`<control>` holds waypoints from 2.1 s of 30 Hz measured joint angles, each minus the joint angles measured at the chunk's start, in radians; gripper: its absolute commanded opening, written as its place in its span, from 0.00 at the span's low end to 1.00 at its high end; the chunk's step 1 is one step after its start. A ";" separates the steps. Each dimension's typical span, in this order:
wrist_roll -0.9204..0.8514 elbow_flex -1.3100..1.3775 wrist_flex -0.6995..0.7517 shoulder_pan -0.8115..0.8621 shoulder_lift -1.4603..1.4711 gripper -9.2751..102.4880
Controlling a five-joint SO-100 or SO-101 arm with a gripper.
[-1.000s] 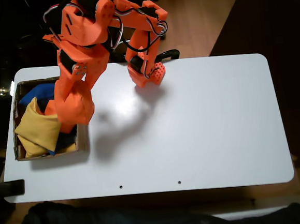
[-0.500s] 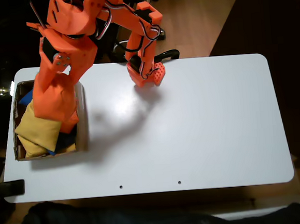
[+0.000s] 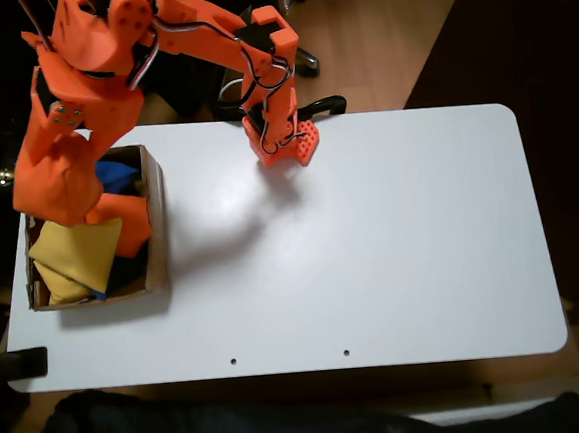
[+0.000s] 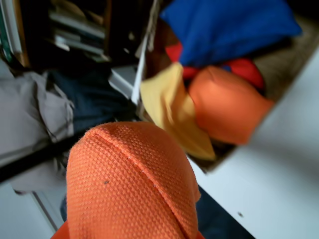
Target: Grasp a bag and put it in the box.
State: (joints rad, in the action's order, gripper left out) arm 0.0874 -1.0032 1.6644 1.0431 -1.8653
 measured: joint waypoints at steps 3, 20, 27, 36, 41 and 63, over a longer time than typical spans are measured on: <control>-0.006 0.000 -0.044 0.043 0.025 0.30; -0.061 0.000 -0.229 0.233 0.169 0.31; -0.095 0.000 -0.272 0.281 0.259 0.31; -0.132 -0.002 -0.334 0.316 0.347 0.31; -0.150 -0.037 -0.357 0.318 0.357 0.31; -0.209 -0.394 -0.574 0.285 0.344 0.33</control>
State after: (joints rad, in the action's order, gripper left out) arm -0.1212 -1.3975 1.0907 1.3284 -1.5217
